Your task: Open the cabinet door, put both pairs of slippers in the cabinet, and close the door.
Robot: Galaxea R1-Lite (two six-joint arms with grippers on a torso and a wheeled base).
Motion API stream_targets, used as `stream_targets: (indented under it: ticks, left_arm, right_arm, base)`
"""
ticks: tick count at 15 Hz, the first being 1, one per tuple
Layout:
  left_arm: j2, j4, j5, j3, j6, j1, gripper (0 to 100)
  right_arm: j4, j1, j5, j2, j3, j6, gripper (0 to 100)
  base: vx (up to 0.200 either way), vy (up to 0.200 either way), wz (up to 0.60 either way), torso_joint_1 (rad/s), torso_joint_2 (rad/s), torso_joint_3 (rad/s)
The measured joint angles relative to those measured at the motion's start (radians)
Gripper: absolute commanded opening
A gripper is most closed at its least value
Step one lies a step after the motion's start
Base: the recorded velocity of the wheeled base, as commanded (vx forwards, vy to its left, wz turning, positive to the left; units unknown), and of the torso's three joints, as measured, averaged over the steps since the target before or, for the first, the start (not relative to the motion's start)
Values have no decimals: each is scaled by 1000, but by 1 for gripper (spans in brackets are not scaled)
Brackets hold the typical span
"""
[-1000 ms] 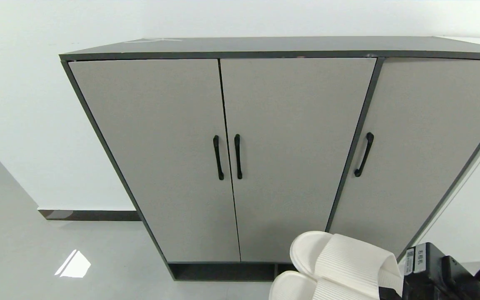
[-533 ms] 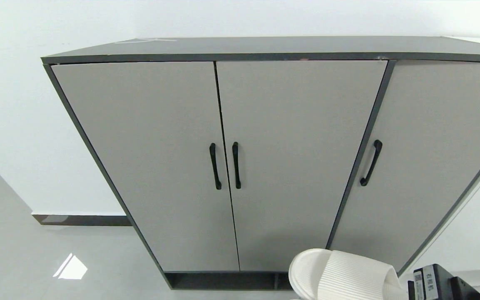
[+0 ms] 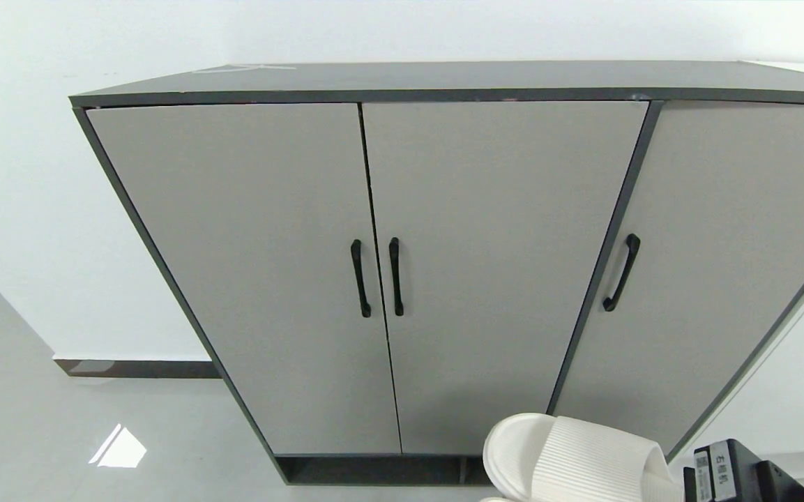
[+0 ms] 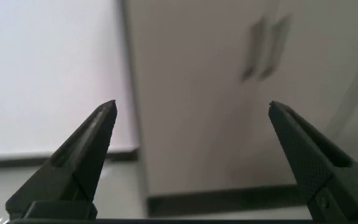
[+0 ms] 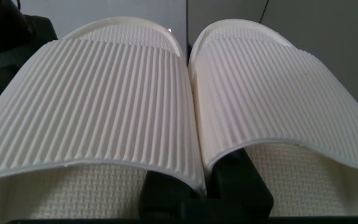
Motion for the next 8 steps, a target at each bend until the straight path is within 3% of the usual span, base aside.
stream_targets:
  ticks: [2, 4, 5, 6, 8]
  left_arm:
    - [172, -21, -109, -116, -13, -39, 100]
    - [383, -130, -160, -173, 21, -66, 100]
    - [476, -205, -157, -183, 33, -81, 100]
    - [579, -290, -118, -190, 42, -118, 100]
    - [736, -410, 14, -197, 47, -275, 100]
  right_arm:
    - [0, -9, 0, 1, -1, 1, 0]
    - [0, -14, 0, 3, -3, 1, 0]
    - [0, -17, 0, 6, -3, 1, 0]
    - [0, -21, 0, 11, -6, 1, 0]
    - [1, -26, 1, 21, -8, 1, 0]
  base:
    - [0, 0, 0, 0, 0, 0]
    - [0, 0, 0, 0, 0, 0]
    - [0, 0, 0, 0, 0, 0]
    - [0, 0, 0, 0, 0, 0]
    - [0, 0, 0, 0, 0, 0]
